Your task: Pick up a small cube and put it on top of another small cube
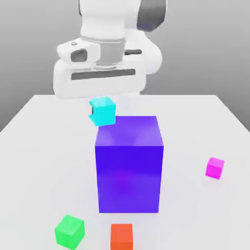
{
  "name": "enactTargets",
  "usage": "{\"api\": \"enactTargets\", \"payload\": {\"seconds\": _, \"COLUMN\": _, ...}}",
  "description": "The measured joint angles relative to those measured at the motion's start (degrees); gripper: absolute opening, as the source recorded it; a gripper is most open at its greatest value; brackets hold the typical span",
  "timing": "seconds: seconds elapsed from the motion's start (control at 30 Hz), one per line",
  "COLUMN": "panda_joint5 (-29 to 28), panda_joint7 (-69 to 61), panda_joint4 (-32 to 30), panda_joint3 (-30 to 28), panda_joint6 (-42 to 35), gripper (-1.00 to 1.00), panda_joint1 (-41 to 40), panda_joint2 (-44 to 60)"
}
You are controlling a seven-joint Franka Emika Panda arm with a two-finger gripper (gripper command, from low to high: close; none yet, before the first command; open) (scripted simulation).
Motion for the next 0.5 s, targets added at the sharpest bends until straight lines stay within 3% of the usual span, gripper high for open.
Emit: {"api": "enactTargets", "payload": {"seconds": 0.5, "panda_joint5": -10.4, "panda_joint7": 38.4, "panda_joint4": 9.8, "panda_joint3": 9.7, "panda_joint6": 8.4, "gripper": -1.00, "panda_joint1": -2.1, "panda_joint2": 22.8}}
